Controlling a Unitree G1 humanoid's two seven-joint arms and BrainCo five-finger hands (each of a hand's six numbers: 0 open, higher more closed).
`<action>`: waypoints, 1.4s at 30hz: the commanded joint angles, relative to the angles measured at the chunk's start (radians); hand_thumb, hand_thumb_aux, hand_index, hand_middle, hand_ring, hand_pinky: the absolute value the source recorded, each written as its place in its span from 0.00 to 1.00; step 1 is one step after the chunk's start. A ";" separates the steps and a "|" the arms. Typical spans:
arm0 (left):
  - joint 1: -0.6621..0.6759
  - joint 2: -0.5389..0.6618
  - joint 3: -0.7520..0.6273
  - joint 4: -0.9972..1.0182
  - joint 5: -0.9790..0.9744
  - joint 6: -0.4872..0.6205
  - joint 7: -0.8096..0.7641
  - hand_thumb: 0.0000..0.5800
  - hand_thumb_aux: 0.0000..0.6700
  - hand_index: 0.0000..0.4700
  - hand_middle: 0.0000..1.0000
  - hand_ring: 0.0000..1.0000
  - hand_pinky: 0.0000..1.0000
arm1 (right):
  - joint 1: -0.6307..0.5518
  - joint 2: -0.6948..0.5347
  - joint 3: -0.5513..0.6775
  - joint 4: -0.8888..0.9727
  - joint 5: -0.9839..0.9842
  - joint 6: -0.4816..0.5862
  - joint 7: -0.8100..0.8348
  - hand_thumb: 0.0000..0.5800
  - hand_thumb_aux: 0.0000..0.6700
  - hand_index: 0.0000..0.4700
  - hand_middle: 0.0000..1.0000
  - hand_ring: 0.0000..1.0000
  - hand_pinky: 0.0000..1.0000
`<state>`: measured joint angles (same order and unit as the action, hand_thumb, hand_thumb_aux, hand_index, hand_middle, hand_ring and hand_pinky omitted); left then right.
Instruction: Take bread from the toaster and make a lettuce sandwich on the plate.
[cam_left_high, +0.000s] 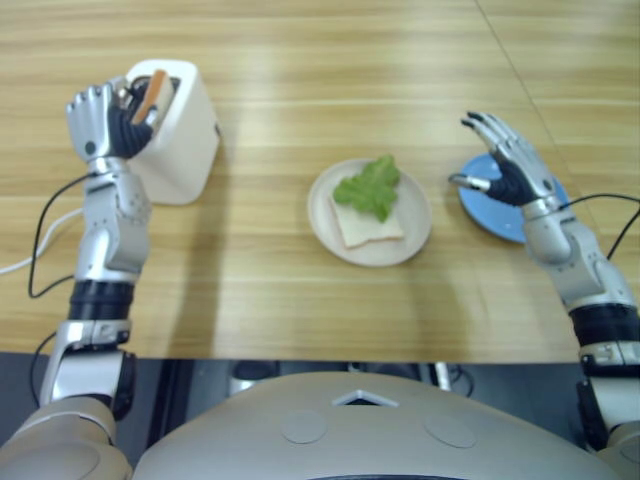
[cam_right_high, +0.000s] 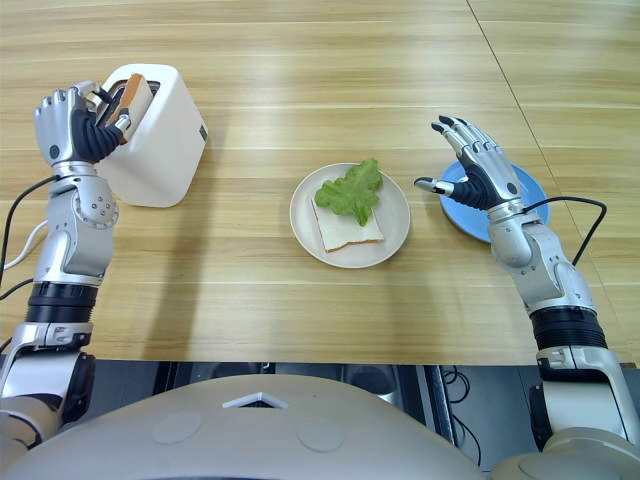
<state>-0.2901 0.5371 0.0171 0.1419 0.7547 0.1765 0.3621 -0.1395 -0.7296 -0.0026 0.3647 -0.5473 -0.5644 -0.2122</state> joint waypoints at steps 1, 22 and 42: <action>-0.005 0.017 -0.025 0.040 0.045 0.042 0.003 0.05 0.02 0.02 0.54 0.54 0.54 | 0.000 -0.006 0.002 0.012 -0.012 0.005 -0.002 0.00 0.00 0.00 0.00 0.00 0.00; -0.022 0.010 -0.041 0.164 -0.030 0.070 -0.075 1.00 1.00 0.98 0.00 0.00 0.00 | 0.001 -0.015 0.007 0.014 -0.016 -0.002 0.003 0.00 0.00 0.00 0.00 0.00 0.00; 0.018 -0.013 0.063 -0.067 -0.144 -0.083 0.025 1.00 1.00 0.98 1.00 1.00 1.00 | 0.014 -0.013 0.005 -0.004 -0.020 0.009 0.001 0.00 0.00 0.00 0.00 0.00 0.00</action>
<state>-0.2772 0.5271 0.0415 0.1647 0.6308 0.1305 0.3588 -0.1320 -0.7378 -0.0010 0.3729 -0.5541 -0.5598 -0.2151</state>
